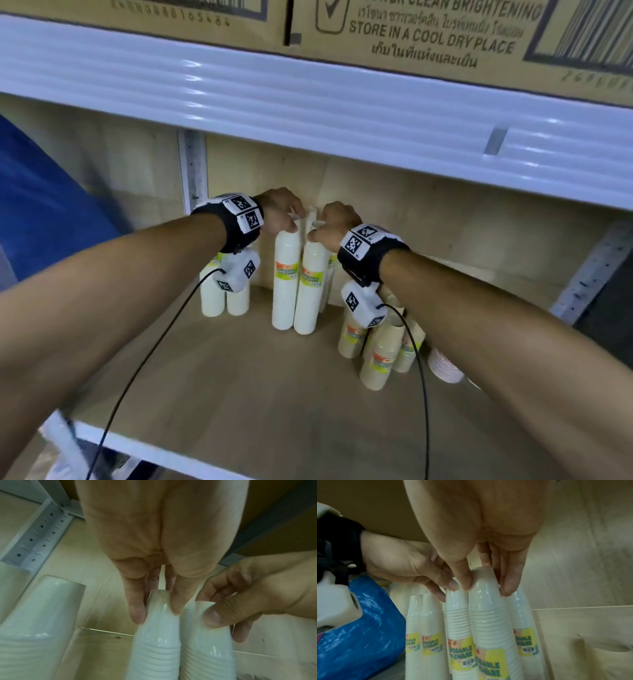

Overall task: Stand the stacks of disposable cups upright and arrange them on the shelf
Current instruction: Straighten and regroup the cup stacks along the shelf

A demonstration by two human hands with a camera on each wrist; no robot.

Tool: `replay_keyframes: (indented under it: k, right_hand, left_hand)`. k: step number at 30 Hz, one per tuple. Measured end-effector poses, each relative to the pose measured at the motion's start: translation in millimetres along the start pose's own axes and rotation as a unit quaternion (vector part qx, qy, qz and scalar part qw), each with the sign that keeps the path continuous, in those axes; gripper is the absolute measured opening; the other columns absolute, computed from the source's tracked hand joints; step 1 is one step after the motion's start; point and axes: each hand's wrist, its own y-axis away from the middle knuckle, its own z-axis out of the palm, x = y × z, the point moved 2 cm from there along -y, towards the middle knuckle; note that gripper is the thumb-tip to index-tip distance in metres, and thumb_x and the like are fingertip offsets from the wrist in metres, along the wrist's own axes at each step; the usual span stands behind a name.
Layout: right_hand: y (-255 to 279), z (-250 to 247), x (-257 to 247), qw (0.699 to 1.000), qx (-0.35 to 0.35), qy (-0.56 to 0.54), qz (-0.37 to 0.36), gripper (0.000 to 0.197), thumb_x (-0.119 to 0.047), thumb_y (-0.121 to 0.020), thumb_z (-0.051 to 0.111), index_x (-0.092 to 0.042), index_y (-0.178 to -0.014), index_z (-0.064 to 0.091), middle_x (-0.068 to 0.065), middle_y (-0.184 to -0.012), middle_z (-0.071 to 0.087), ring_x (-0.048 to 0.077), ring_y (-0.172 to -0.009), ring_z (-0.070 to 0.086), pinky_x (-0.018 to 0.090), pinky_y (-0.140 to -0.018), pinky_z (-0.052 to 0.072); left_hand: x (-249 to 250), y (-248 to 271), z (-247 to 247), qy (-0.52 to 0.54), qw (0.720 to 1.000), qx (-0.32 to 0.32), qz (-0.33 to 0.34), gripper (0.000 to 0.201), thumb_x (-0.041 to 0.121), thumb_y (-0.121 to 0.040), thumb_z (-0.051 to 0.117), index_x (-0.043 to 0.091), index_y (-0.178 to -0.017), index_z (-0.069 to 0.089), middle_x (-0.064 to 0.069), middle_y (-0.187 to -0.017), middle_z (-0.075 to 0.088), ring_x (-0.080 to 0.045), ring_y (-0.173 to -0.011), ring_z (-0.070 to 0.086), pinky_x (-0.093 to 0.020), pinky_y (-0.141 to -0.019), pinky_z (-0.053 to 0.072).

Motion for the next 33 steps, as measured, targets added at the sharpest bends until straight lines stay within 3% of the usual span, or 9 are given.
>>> replay_keyframes:
  k: [4, 9, 17, 22, 27, 33]
  right_hand:
    - [-3.0, -5.9, 8.4, 1.000, 0.004, 0.001, 0.010, 0.040, -0.024, -0.079, 0.075, -0.008, -0.112, 0.061, 0.008, -0.113, 0.061, 0.027, -0.100, 0.062, 0.027, -0.071, 0.046]
    - [-11.6, -1.9, 12.4, 1.000, 0.000, 0.006, 0.003, 0.035, -0.027, -0.079, 0.074, -0.010, -0.106, 0.061, 0.006, -0.104, 0.063, 0.020, -0.080, 0.055, 0.027, -0.065, 0.042]
    - [-20.7, 3.1, 22.1, 1.000, 0.009, 0.004, 0.019, 0.048, -0.032, -0.077, 0.074, -0.013, -0.117, 0.056, 0.007, -0.117, 0.057, 0.025, -0.101, 0.061, 0.033, -0.081, 0.053]
    - [-24.2, 3.5, 21.8, 1.000, 0.010, 0.017, 0.020, 0.046, -0.031, -0.079, 0.072, -0.012, -0.118, 0.055, 0.007, -0.117, 0.058, 0.026, -0.102, 0.060, 0.029, -0.076, 0.048]
    - [-27.5, 4.0, 20.1, 0.999, 0.008, 0.044, 0.006, 0.045, -0.037, -0.081, 0.068, -0.013, -0.117, 0.056, 0.005, -0.111, 0.057, 0.020, -0.086, 0.054, 0.028, -0.071, 0.044]
    - [-33.5, -6.9, 6.1, 0.995, 0.040, 0.091, -0.010, 0.052, -0.048, -0.080, 0.064, -0.014, -0.118, 0.055, 0.008, -0.116, 0.058, 0.028, -0.100, 0.060, 0.030, -0.073, 0.047]
  left_hand:
    - [7.4, -12.7, 6.8, -0.009, 1.000, 0.002, 0.012, 0.036, 0.017, -0.088, 0.068, 0.018, -0.124, 0.063, -0.006, -0.134, 0.051, -0.025, -0.118, 0.053, -0.028, -0.087, 0.047]
    - [6.6, -23.6, 12.6, -0.004, 1.000, 0.008, 0.017, 0.033, 0.017, -0.088, 0.068, 0.020, -0.121, 0.063, -0.006, -0.134, 0.049, -0.024, -0.120, 0.051, -0.028, -0.088, 0.045]
    - [2.3, -34.0, 17.8, 0.007, 1.000, 0.003, 0.017, 0.035, 0.016, -0.089, 0.066, 0.020, -0.123, 0.062, -0.004, -0.137, 0.050, -0.023, -0.122, 0.050, -0.027, -0.086, 0.043]
    - [2.4, -37.8, 17.3, 0.002, 1.000, -0.006, 0.018, 0.037, 0.016, -0.090, 0.066, 0.020, -0.126, 0.061, -0.004, -0.138, 0.048, -0.023, -0.124, 0.049, -0.026, -0.087, 0.041]
    - [2.2, -37.8, 15.5, -0.010, 1.000, -0.008, 0.018, 0.037, 0.020, -0.088, 0.068, 0.022, -0.124, 0.062, -0.003, -0.136, 0.049, -0.022, -0.120, 0.051, -0.025, -0.082, 0.040]
    - [-1.3, -30.4, -2.0, -0.002, 1.000, 0.004, 0.003, 0.044, 0.041, -0.084, 0.071, 0.027, -0.124, 0.060, 0.002, -0.124, 0.052, -0.016, -0.102, 0.053, -0.025, -0.082, 0.043]
